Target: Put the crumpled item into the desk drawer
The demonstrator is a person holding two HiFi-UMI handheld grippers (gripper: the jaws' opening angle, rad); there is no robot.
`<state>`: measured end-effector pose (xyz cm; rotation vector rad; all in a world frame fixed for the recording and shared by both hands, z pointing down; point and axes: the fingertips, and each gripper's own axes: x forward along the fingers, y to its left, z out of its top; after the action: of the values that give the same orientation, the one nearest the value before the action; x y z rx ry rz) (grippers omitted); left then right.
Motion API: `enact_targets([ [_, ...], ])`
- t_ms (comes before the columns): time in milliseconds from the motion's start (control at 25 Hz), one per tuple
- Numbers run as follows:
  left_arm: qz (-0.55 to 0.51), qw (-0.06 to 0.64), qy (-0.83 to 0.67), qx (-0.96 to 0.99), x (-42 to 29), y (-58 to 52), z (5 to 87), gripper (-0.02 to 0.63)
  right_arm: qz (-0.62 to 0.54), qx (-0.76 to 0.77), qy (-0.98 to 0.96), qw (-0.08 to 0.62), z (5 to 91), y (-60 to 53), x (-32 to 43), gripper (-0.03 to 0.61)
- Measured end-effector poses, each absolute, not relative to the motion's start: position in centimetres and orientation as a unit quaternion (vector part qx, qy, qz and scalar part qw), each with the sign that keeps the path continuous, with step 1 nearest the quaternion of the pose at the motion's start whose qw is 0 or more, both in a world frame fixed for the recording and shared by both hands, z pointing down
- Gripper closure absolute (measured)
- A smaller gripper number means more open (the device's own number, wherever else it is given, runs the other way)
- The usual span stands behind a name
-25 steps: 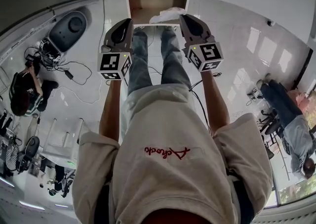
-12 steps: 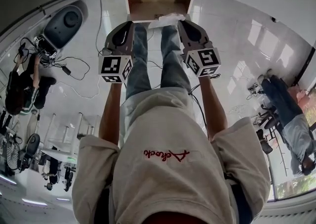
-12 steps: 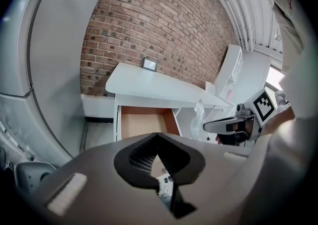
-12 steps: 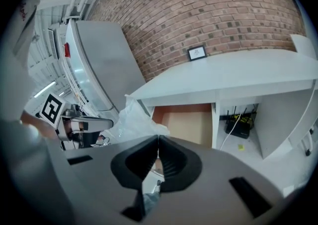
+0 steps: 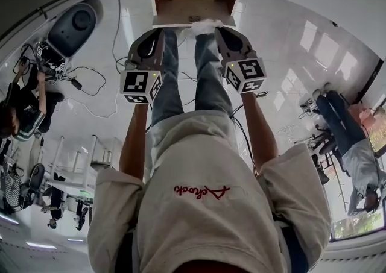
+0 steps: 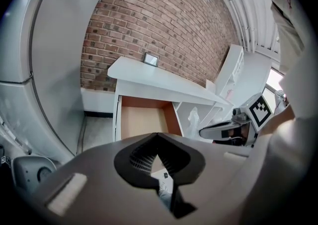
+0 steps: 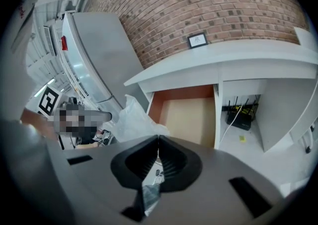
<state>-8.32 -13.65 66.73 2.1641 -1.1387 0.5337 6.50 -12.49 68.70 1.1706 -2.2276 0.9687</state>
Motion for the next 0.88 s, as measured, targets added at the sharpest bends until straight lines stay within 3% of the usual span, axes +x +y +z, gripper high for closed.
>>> enact_targets([
  [880,0.204,0.323,-0.429,0.819,-8.8,-12.8,68.3,0.606,0.320,0.389,-0.808,0.305,78.3,-20.5,3.5,0.566],
])
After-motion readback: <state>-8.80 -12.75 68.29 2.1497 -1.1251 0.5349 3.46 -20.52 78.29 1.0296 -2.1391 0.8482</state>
